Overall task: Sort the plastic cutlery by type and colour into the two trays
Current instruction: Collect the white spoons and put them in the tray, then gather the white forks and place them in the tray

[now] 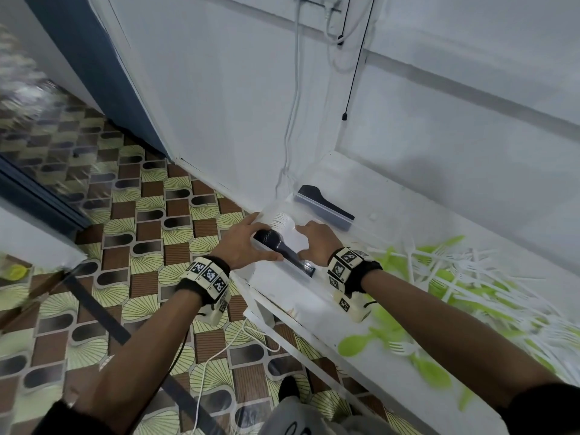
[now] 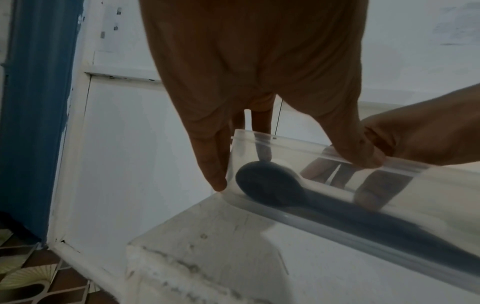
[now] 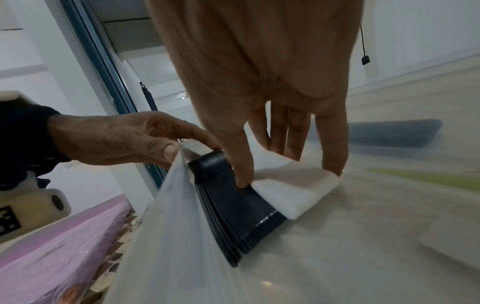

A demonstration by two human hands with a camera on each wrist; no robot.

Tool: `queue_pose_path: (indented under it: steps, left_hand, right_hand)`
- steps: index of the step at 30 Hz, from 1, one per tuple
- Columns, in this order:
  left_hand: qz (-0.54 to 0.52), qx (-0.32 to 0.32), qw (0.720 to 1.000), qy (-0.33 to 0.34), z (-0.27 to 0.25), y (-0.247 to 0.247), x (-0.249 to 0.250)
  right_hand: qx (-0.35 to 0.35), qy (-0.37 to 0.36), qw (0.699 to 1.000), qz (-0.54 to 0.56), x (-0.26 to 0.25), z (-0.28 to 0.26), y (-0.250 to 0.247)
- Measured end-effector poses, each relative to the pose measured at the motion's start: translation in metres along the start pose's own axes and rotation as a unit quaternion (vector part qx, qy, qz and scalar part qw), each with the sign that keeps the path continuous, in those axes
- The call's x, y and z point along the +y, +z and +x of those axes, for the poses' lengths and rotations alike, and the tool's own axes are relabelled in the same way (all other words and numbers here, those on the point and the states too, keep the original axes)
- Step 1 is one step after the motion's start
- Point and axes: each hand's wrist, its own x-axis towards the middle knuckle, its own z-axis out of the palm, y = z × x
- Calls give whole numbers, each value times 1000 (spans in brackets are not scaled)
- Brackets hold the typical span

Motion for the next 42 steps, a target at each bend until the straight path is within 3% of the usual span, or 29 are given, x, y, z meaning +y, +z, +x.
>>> queue_pose_path:
  steps: [7, 15, 18, 24, 26, 29, 34, 42]
  left_hand:
    - [12, 1, 1000, -2, 3, 0, -1]
    - [1, 27, 1000, 15, 2, 1, 7]
    - [13, 22, 1000, 13, 8, 0, 0]
    - [130, -50, 990, 3, 13, 4, -10]
    - [175, -22, 984, 34, 13, 9, 2]
    - [211, 11, 973, 88, 11, 27, 25]
    - [106, 53, 971, 208, 5, 70, 77]
    - [36, 50, 961, 268, -28, 160, 170]
  right_hand:
    - [6, 6, 1000, -1, -4, 9, -3]
    - [-68, -42, 994, -76, -5, 1, -4]
    - [-103, -50, 993, -15, -12, -11, -15]
    - [-78, -23, 993, 89, 16, -36, -16]
    - [-54, -40, 992, 105, 27, -48, -16]
    - [35, -84, 984, 156, 47, -71, -20]
    - [174, -97, 946, 256, 97, -125, -29]
    - [334, 8, 914, 232, 215, -212, -29]
